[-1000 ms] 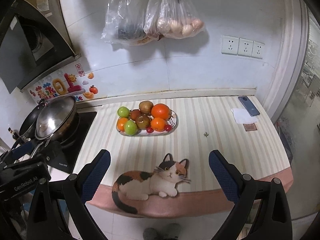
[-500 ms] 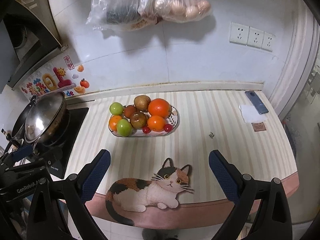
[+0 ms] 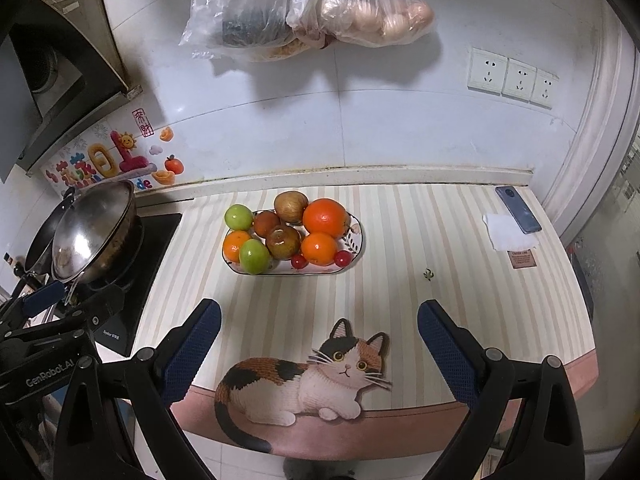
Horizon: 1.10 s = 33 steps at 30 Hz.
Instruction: Organize fruits
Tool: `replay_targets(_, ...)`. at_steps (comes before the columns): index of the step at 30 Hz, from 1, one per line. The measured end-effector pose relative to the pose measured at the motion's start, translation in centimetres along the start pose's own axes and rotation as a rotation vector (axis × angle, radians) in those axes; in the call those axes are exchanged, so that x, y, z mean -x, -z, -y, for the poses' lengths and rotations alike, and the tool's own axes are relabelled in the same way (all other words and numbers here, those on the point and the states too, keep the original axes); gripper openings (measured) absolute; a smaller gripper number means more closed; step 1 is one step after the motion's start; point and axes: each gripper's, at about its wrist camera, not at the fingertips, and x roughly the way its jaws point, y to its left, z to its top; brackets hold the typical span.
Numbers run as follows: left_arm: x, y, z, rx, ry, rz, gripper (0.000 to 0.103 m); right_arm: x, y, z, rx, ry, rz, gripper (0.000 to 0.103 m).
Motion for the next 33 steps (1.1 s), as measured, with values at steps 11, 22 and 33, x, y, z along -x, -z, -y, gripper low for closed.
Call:
replay_targets(11,0.3,0.3,0.1,-0.004,0.003,0.002,0.101,0.2,0.2,0.0,0.005,0.000,-0.001,0.101)
replay_targets(22,0.7,0.8,-0.3,-0.004,0.008,-0.001,0.101,1.1,0.7,-0.1,0.011,0.002,0.000,0.101)
replay_targets(33,0.9,1.1,-0.5,-0.014,0.017,0.004,0.101,1.4,0.8,0.0,0.013,0.004,0.003,0.101)
